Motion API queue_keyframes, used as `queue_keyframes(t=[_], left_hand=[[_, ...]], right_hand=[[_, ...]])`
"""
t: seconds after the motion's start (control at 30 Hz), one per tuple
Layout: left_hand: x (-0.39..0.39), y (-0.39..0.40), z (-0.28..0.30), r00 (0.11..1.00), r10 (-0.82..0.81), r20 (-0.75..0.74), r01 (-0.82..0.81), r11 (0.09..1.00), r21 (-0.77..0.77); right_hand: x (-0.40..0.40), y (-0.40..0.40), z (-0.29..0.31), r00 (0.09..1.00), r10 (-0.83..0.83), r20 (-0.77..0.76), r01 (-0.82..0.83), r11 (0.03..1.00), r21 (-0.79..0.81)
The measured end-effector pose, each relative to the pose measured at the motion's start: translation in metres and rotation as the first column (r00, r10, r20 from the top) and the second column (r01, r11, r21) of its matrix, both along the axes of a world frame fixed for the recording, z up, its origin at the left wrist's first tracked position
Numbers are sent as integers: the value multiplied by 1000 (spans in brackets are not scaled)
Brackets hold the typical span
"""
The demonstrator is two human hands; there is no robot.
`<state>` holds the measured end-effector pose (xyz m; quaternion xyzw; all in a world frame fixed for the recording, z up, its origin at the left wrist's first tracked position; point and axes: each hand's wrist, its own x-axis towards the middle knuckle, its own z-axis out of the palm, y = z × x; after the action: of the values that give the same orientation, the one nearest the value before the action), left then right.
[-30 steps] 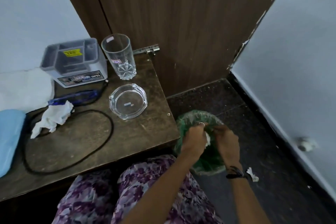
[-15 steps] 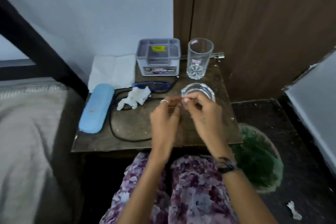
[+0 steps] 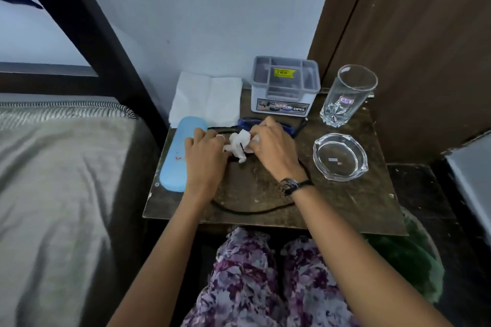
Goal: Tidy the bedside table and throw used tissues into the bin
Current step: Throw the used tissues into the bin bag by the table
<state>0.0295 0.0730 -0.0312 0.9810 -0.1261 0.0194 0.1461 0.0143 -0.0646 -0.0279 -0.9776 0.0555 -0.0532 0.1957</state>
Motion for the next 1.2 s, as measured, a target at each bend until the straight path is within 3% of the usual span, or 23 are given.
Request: queue_keyframes(t=[0.1,0.2,0.37,0.63,0.8,0.9,1.0,1.2], left_hand=[[-4,1,3,1000,26,8,-25,994,-107],[-11,5,16,997,62,38,-52,972,-231],[-31,-12,47,999,29,33,-12,900,-437],[-105,-127,60,930,-336,-146,222,834,-506],[-158,-212,37,808,-538,-242,423,814,-397],[-188,-261,16,740,-583,-334,533,813,-236],[-194,-276,-7,696,-591,-407,582,797,-161],[-198,-309,-34,617,-594,-515,587,784,-201]], right_hand=[[-4,-5,3,991,-81,105,61,982,177],[-13,-13,14,964,-247,102,147,810,567],[-48,-29,35,909,-406,90,191,600,777],[-156,-122,31,686,-719,113,429,524,736],[-238,-187,2,585,-811,-7,685,490,539],[-270,-220,-32,571,-815,-98,781,503,371],[-269,-223,-60,549,-814,-193,821,481,306],[-265,-247,-90,512,-785,-349,857,445,258]])
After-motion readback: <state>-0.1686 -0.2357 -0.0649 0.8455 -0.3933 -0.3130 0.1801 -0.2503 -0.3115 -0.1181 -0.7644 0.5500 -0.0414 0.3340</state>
